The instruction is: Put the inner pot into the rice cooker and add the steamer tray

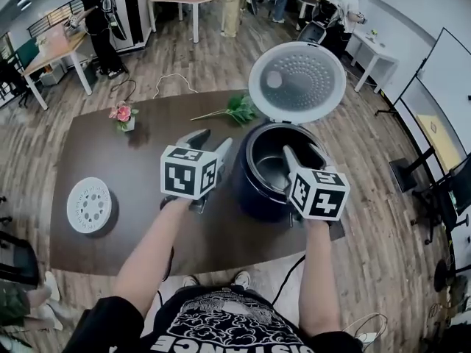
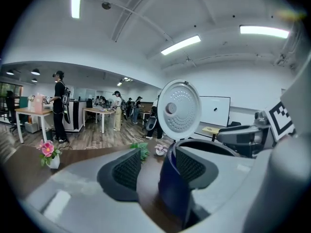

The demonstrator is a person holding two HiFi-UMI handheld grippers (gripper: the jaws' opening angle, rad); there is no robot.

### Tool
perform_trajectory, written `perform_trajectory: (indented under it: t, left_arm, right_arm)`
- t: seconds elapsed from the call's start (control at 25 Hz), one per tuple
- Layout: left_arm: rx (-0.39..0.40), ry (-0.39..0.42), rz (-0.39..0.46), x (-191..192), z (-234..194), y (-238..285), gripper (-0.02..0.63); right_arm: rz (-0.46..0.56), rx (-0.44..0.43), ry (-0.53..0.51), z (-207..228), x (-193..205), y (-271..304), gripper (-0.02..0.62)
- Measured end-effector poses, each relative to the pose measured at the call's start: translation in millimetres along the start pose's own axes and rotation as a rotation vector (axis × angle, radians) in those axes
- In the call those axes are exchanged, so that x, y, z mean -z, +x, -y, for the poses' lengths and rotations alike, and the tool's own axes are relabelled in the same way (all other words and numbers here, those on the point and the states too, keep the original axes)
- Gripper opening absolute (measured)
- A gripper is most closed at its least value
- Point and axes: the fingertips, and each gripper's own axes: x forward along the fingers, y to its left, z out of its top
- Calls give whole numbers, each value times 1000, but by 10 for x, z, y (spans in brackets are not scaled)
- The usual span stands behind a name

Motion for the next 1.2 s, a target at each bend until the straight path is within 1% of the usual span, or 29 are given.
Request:
perform_trajectory:
  t: [0.08, 0.28, 0.4, 0.56, 0.68, 0.8, 1.0, 1.2]
  left_arm:
    - [-33, -7, 8, 15, -146, -105, 227]
    - [-156, -34, 28, 81, -624, -473, 229]
    - [-224, -54, 42, 116, -915, -718, 249]
    - [-322, -91, 61, 215, -1256, -1120, 269]
    - [-409, -119, 80, 305, -1470, -1498, 273]
    - [-471, -149, 99, 393, -1598, -1824, 283]
    - [-567, -180, 121, 588, -1719, -2323, 310]
    - [-650, -215, 138, 749, -1766, -2693, 316]
  right_arm:
    - [6, -44, -14, -185, -33, 84, 216]
    - [7, -180, -58, -749, -93, 342, 227]
    - [11, -254, -81, -1108, -123, 487, 235]
    - [17, -359, -102, -1576, -137, 595, 247]
    - [24, -444, -117, -1929, -151, 623, 259]
    - [29, -506, -126, -2195, -160, 600, 288]
    - [27, -629, -136, -2661, -70, 523, 298]
    - [4, -746, -150, -3023, 67, 504, 308]
